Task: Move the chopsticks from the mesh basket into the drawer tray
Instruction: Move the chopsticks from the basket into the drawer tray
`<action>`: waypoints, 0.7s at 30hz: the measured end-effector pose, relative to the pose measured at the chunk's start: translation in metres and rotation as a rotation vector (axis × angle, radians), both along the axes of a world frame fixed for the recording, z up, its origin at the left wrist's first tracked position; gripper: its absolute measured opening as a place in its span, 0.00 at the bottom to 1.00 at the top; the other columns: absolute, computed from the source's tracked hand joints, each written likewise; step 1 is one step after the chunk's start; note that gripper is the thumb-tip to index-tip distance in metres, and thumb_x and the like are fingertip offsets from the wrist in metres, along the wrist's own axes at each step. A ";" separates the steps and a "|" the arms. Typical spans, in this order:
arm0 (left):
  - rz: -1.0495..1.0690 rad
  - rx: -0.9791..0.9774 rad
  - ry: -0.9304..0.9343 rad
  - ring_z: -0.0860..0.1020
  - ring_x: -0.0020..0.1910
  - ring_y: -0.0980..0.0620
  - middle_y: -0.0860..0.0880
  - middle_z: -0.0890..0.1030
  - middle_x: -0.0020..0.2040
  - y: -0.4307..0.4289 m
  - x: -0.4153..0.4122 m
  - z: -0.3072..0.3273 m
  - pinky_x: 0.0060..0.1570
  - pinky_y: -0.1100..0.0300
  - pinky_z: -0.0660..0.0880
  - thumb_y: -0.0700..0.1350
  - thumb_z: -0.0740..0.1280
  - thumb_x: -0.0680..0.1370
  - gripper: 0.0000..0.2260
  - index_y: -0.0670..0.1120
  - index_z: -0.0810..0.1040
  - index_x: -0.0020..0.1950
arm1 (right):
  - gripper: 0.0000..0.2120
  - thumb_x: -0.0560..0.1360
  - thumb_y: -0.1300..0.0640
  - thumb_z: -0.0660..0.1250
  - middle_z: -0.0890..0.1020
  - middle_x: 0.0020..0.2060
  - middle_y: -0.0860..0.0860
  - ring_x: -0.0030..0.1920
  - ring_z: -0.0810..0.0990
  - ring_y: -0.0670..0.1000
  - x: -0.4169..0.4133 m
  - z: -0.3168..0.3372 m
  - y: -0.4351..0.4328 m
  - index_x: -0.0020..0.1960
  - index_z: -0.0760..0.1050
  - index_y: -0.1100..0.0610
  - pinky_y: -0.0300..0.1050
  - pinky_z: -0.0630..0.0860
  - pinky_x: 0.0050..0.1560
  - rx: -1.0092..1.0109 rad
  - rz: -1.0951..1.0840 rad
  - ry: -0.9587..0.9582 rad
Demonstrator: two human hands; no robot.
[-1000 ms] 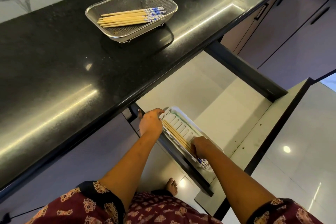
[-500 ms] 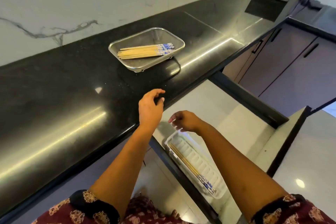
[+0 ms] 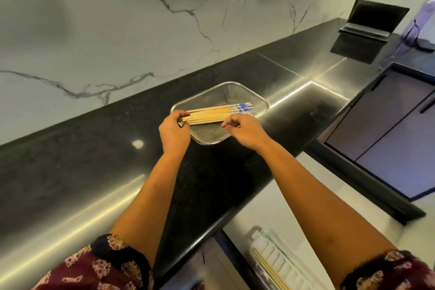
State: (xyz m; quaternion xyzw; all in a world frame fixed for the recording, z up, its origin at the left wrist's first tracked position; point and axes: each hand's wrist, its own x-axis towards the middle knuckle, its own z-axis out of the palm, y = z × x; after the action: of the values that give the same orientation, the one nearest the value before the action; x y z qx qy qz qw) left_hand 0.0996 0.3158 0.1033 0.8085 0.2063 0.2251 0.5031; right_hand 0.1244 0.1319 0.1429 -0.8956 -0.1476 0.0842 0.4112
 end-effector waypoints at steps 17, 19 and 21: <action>-0.220 0.314 0.211 0.75 0.41 0.52 0.46 0.75 0.56 0.049 0.055 -0.023 0.41 0.60 0.71 0.37 0.59 0.77 0.14 0.51 0.80 0.54 | 0.20 0.74 0.66 0.61 0.71 0.61 0.55 0.58 0.72 0.58 0.083 -0.066 0.083 0.64 0.67 0.54 0.56 0.75 0.53 -0.633 0.117 -0.221; -0.230 0.311 0.204 0.76 0.47 0.51 0.46 0.75 0.57 0.050 0.057 -0.027 0.47 0.60 0.72 0.37 0.60 0.77 0.14 0.50 0.80 0.55 | 0.15 0.76 0.66 0.60 0.72 0.58 0.56 0.57 0.72 0.59 0.082 -0.068 0.083 0.61 0.68 0.55 0.55 0.74 0.48 -0.686 0.113 -0.266; -0.251 0.318 0.192 0.76 0.53 0.50 0.46 0.75 0.57 0.050 0.060 -0.031 0.51 0.59 0.72 0.37 0.60 0.77 0.14 0.50 0.80 0.55 | 0.14 0.77 0.64 0.58 0.73 0.58 0.57 0.58 0.71 0.59 0.084 -0.069 0.083 0.62 0.69 0.57 0.55 0.73 0.49 -0.753 0.109 -0.260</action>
State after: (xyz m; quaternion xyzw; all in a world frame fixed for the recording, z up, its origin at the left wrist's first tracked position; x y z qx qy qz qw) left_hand 0.1600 0.3658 0.0723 0.9147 0.1129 0.1122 0.3714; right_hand 0.2081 0.2152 0.0739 -0.9777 -0.2043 0.0401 0.0269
